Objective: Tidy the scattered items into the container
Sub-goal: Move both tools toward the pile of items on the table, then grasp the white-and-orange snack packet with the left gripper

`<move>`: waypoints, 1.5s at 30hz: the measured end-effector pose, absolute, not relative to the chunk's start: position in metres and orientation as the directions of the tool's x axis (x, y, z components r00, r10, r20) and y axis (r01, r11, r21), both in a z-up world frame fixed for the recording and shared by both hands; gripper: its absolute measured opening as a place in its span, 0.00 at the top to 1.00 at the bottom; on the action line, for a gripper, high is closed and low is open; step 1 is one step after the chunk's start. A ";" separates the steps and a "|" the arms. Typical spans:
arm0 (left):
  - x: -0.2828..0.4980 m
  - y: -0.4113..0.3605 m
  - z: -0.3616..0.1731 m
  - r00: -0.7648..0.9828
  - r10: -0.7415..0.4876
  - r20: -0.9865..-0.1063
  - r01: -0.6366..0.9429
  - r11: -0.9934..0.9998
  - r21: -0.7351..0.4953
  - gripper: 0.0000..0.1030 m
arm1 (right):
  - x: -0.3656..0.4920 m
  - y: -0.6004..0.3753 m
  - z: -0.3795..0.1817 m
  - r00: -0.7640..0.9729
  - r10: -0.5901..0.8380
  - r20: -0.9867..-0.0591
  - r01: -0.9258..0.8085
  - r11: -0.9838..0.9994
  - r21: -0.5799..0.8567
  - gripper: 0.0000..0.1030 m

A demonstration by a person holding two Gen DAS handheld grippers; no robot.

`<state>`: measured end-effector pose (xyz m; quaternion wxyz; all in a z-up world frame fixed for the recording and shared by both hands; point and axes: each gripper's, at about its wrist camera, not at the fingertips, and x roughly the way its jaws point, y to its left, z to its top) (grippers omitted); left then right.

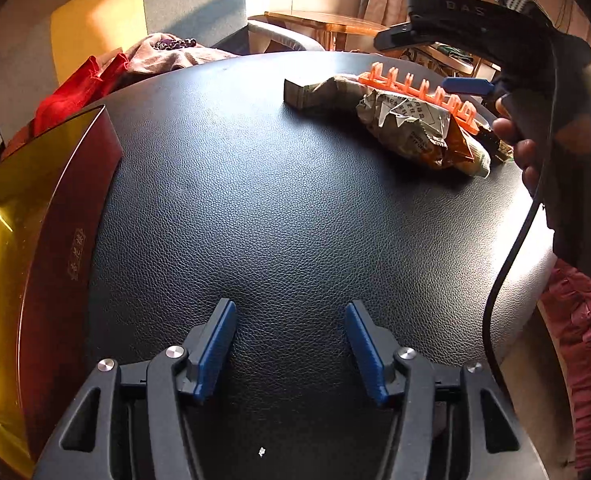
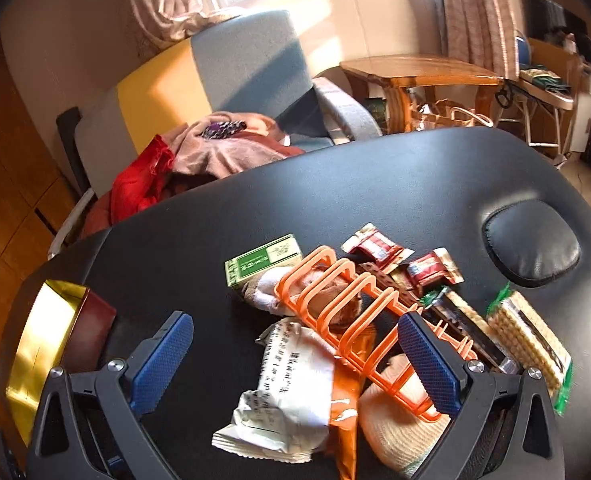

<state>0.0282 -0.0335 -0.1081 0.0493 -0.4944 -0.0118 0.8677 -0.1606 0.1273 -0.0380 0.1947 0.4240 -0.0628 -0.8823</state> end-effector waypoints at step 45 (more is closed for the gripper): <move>-0.106 0.048 -0.039 -0.503 0.278 -0.818 -0.288 -0.947 -0.145 0.44 | -0.028 0.275 -0.070 -0.567 -0.603 -0.561 0.115 -0.732 0.671 0.00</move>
